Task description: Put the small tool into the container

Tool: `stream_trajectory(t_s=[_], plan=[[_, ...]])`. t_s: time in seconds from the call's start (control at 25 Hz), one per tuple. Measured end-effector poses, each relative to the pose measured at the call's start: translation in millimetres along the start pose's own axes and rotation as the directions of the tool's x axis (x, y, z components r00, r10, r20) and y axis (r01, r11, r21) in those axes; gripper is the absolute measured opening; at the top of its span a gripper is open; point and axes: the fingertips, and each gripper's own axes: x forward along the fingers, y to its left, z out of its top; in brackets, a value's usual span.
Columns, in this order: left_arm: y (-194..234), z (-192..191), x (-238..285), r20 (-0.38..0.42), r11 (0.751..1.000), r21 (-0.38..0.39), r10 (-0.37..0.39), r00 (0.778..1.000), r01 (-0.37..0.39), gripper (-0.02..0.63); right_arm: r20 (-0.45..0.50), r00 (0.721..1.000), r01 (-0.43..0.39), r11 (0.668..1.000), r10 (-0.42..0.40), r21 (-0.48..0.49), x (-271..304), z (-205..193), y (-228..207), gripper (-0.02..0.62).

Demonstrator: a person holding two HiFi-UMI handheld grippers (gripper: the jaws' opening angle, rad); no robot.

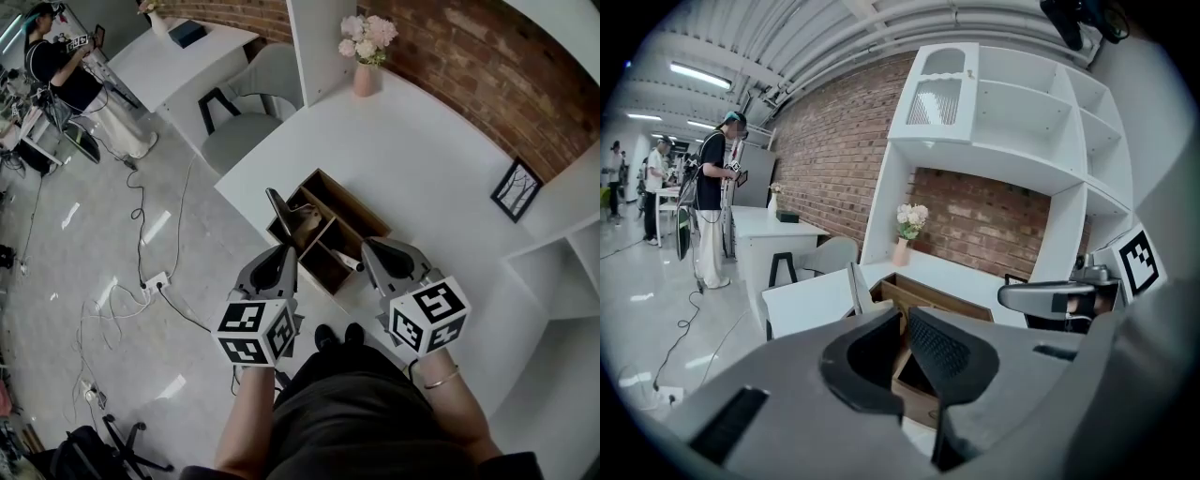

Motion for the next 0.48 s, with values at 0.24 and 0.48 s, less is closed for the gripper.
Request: stream_trajectory(t_s=[0.24,0.48], plan=[[-2,0,-6,0.007,1.0,-0.004,-0.003,1.0,0.003,0.029,0.008,1.0,0.004,1.0,-0.004,-0.003,-4,1,2,0.005],[-5,1,-12,0.009,1.0,-0.008,-0.007,1.0,0.007,0.029,0.021,1.0,0.018,1.0,-0.017,-0.008,-9,3,3,0.005]])
